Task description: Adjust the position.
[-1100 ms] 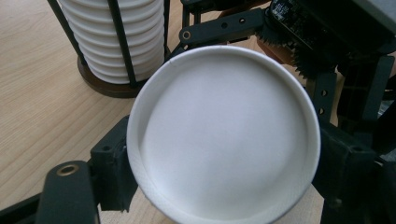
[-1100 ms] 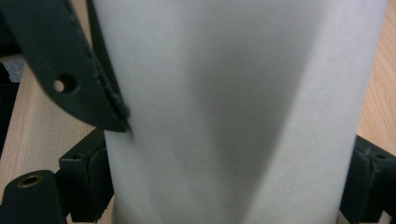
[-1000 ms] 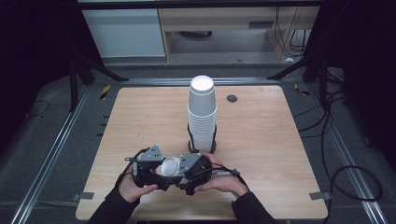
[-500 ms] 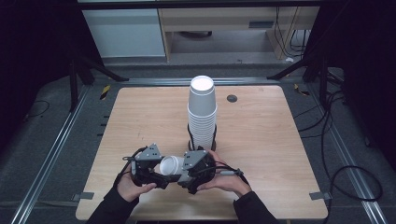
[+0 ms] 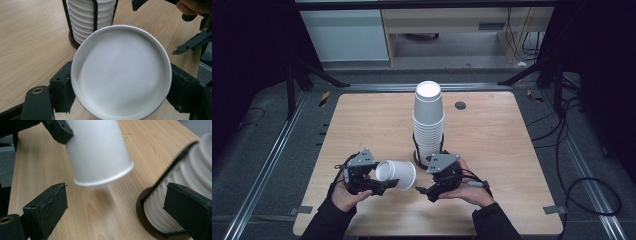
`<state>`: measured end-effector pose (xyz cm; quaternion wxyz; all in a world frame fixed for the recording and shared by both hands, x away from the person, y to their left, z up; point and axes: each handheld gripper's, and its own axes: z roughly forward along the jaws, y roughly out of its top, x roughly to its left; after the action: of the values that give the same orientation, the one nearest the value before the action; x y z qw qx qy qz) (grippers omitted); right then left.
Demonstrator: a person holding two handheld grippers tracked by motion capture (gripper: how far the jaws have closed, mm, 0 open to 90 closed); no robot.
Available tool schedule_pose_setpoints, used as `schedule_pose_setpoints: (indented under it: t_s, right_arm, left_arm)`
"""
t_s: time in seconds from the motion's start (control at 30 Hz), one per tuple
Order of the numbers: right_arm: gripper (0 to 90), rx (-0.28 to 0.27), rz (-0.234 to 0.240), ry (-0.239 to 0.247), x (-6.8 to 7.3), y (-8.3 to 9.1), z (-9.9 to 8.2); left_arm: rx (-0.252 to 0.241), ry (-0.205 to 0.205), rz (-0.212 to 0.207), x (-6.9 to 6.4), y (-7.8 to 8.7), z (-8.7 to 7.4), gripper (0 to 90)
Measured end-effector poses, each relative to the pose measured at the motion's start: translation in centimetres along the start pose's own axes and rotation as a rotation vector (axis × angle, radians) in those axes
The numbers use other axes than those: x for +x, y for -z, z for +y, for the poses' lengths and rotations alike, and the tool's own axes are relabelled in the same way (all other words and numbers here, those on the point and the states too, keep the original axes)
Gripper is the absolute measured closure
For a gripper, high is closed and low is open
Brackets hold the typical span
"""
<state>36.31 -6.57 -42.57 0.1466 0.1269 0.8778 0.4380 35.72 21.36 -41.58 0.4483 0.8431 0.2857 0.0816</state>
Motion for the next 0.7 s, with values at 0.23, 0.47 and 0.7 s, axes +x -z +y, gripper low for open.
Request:
schedule_pose_setpoints:
  t_s: [0.23,0.47,0.7]
  right_arm:
    - [5.2,-0.031,-0.021,-0.096,-0.1,2.2,-2.6]
    - [5.2,-0.063,-0.014,-0.152,-0.4,2.4,-3.4]
    - [5.3,-0.113,0.052,-0.175,-0.3,1.8,-3.1]
  left_arm:
    - [-0.048,0.001,0.001,-0.1,0.0,0.0,21.8]
    - [-0.115,0.017,-0.036,0.1,0.3,0.0,21.8]
    - [-0.190,0.022,-0.102,-0.1,0.3,0.5,21.7]
